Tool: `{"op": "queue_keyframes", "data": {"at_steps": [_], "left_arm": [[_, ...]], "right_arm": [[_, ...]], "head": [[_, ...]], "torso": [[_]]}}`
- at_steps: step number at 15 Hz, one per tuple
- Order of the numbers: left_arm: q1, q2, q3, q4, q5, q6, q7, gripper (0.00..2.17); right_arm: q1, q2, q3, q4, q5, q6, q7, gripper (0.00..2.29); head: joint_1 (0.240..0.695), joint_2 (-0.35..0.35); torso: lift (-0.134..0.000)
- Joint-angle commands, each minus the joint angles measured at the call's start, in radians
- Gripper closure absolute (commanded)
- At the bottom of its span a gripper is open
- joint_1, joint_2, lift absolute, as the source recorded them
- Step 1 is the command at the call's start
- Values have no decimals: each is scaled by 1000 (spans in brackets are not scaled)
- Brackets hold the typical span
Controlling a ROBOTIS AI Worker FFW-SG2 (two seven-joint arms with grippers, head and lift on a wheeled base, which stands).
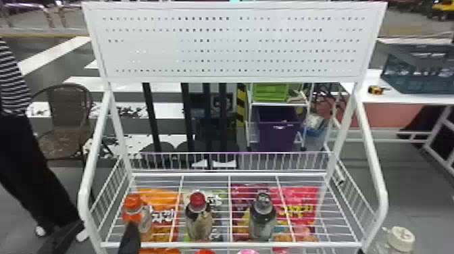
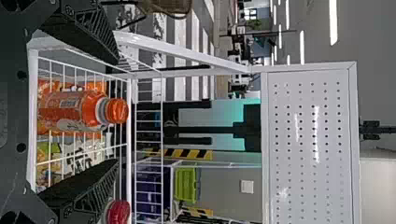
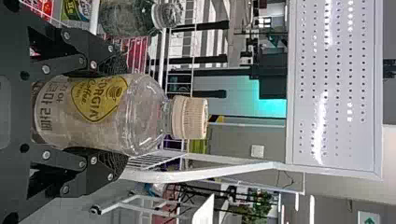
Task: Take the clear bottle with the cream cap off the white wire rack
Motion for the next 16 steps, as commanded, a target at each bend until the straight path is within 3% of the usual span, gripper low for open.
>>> {"op": "queue_keyframes", "data": {"at_steps": [1, 4, 16], "left_arm": [[0, -1, 0, -1, 3, -7, -4, 137], [6, -2, -1, -5, 3, -16, -12, 137], [28, -1, 0, -24, 3, -26, -10, 137]], "right_arm": [[19, 12, -17, -9, -17, -48, 2, 1764], [41, 23, -22, -6, -19, -118, 2, 1757], [47, 31, -30, -14, -25, -170, 5, 1757]], "head": [[499, 0], [499, 0], [499, 0]], "torso": [[0], [0], [0]]}}
